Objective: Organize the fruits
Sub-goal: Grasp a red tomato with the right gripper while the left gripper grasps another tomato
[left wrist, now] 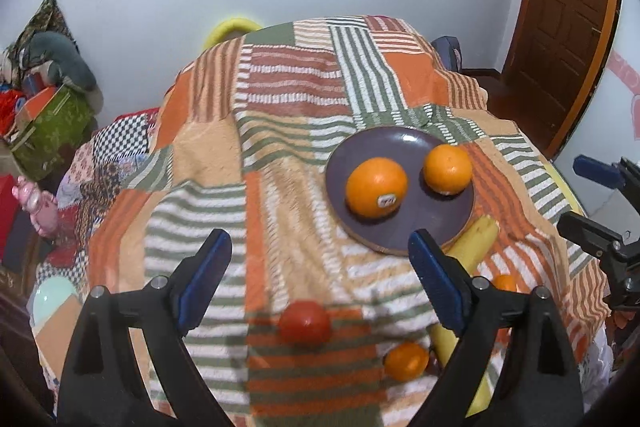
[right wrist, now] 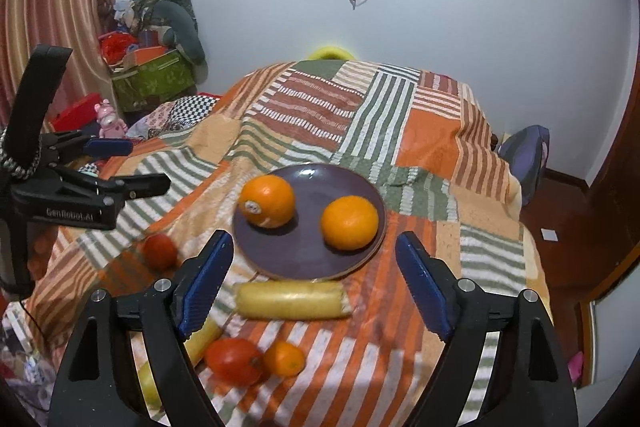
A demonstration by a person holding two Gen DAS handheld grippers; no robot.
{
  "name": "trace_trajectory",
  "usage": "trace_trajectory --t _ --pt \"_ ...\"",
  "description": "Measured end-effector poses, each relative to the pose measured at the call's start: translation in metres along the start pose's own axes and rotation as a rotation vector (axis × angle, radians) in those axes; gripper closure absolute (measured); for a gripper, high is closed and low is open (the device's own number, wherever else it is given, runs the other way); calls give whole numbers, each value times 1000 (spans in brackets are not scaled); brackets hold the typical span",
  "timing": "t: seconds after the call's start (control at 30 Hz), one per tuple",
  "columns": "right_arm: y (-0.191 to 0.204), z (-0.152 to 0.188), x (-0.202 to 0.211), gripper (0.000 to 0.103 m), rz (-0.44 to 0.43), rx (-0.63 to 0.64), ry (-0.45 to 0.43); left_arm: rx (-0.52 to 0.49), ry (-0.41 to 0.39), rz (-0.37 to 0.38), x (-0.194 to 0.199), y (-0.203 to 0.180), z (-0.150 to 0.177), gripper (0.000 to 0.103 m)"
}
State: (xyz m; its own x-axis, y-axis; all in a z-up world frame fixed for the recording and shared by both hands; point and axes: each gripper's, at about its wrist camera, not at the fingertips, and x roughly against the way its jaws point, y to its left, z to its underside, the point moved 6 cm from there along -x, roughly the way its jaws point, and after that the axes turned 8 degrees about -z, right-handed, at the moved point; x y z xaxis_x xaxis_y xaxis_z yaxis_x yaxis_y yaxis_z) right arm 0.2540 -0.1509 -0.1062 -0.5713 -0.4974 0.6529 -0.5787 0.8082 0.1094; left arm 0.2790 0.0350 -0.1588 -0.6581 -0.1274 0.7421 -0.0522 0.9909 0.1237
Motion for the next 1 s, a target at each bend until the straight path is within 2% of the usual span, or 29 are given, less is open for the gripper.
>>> trace_trajectory --t 0.27,0.43,0.6,0.77,1.0 --pt "14 39 -1 22 -1 -70 46 44 69 6 -2 24 38 12" --pt "24 62 -4 22 -52 -110 98 56 101 34 -2 27 58 12" --pt "33 79 -10 37 -87 -117 143 30 134 37 -7 20 76 27" --pt "41 95 -24 52 -138 -143 204 38 171 64 -16 17 92 35" --pt "42 104 -41 54 -147 -162 247 33 206 70 -32 15 100 36"
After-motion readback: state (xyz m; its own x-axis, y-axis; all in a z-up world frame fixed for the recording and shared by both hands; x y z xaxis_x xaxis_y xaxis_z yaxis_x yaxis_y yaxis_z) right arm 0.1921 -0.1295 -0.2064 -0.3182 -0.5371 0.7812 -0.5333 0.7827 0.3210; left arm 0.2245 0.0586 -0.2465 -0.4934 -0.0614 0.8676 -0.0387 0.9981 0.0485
